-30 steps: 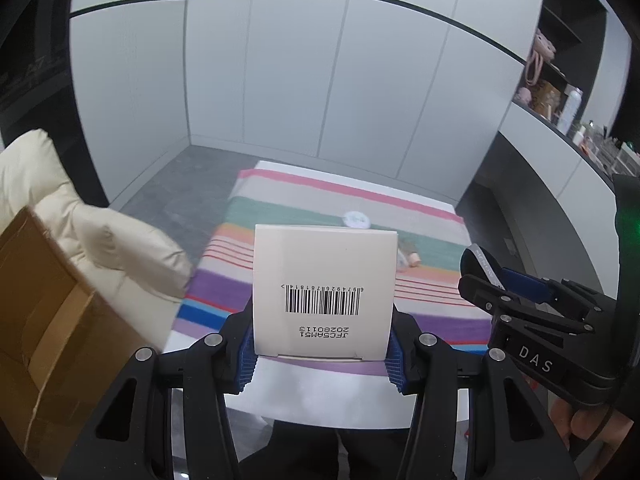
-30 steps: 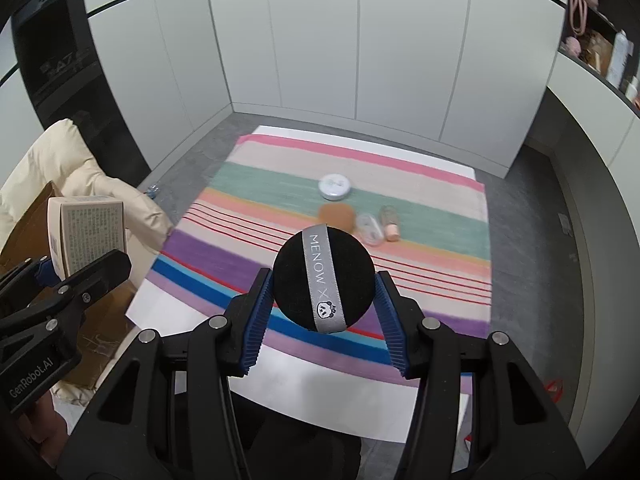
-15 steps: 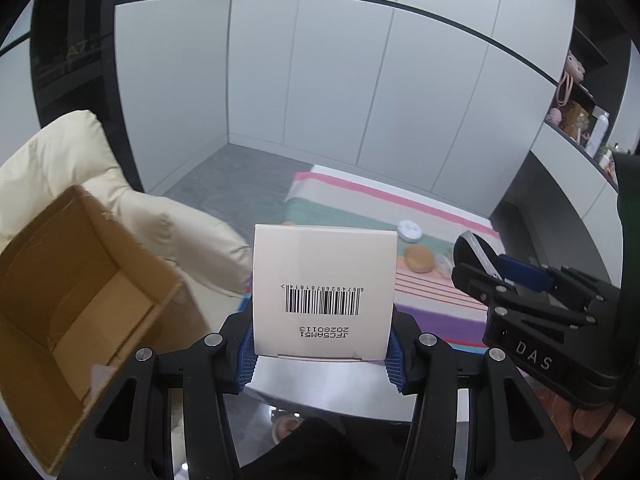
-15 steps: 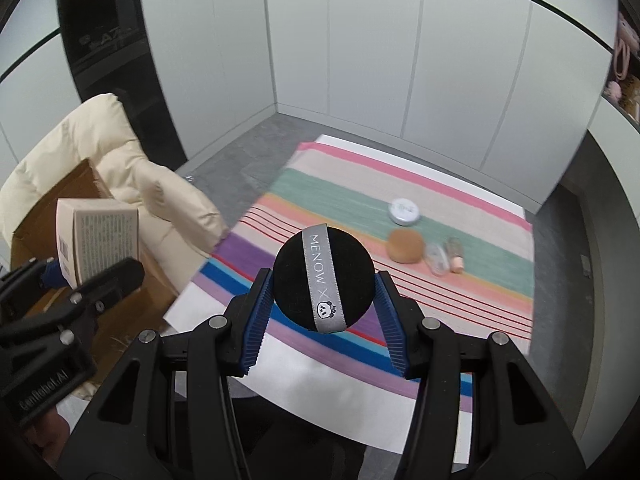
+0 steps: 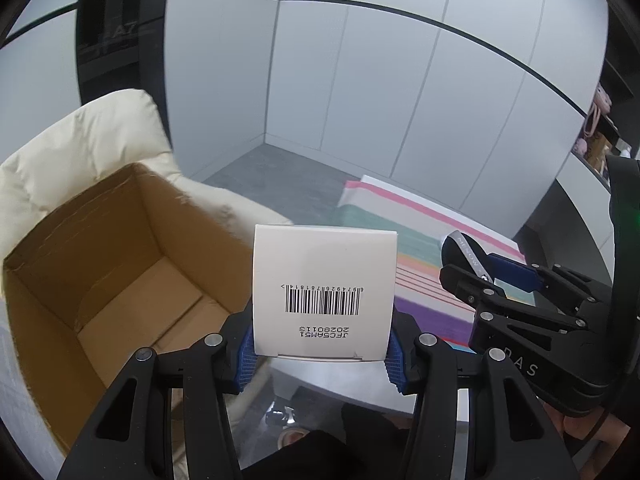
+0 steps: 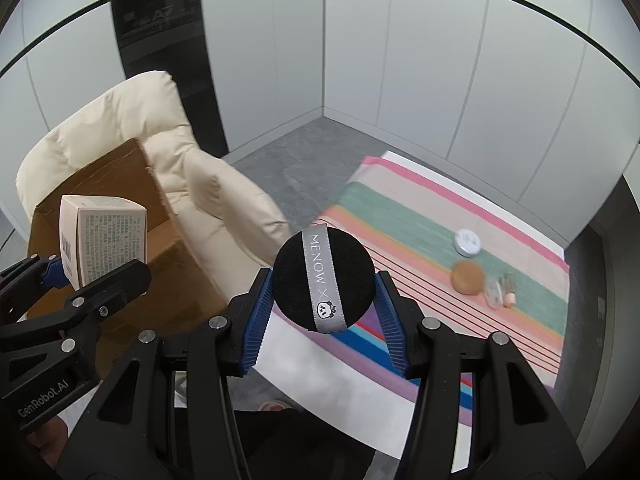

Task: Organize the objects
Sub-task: 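Carry the white box and black puff with both tools toward the cardboard box, then open left tool to drop the barcode box while right tool drops the black puff into the box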

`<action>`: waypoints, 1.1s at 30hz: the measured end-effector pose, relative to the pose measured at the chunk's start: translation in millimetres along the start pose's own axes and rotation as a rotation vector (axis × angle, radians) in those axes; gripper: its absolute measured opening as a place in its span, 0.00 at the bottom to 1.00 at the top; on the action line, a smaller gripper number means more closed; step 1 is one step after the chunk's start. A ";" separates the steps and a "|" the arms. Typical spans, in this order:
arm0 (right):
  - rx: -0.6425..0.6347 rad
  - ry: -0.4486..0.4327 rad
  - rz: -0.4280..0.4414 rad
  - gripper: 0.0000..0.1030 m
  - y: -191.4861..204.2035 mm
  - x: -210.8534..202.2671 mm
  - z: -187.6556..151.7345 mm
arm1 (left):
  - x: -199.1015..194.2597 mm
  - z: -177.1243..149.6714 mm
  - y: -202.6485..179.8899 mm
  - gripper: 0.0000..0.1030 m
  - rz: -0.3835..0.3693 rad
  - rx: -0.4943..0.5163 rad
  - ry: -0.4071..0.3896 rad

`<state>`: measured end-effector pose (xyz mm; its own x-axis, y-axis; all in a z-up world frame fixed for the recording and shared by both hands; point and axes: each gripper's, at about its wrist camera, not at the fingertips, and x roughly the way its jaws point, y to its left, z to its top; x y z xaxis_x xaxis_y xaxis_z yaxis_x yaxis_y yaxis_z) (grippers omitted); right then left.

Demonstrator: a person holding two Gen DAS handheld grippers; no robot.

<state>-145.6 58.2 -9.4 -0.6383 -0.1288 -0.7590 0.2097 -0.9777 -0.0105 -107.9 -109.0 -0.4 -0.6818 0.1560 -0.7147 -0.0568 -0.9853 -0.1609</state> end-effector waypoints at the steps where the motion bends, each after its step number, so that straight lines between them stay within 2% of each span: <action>1: -0.006 -0.001 0.004 0.51 4.9 0.3 0.9 | -1.0 -0.2 6.0 0.50 0.005 -0.009 0.000; 16: -0.089 -0.003 0.086 0.51 75.0 8.6 13.2 | -18.6 -13.9 72.1 0.50 0.109 -0.106 0.008; 24: -0.102 0.011 0.161 0.52 110.0 13.6 16.4 | -25.4 -21.3 108.8 0.51 0.164 -0.156 0.015; 33: -0.186 0.005 0.189 0.52 155.3 14.2 14.5 | -39.8 -31.2 146.5 0.52 0.230 -0.209 0.016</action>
<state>-132.9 -97.9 -12.4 -0.5717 -0.3048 -0.7618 0.4572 -0.8893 0.0127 -66.4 -257.4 -16.8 -0.6480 -0.0671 -0.7587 0.2501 -0.9596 -0.1287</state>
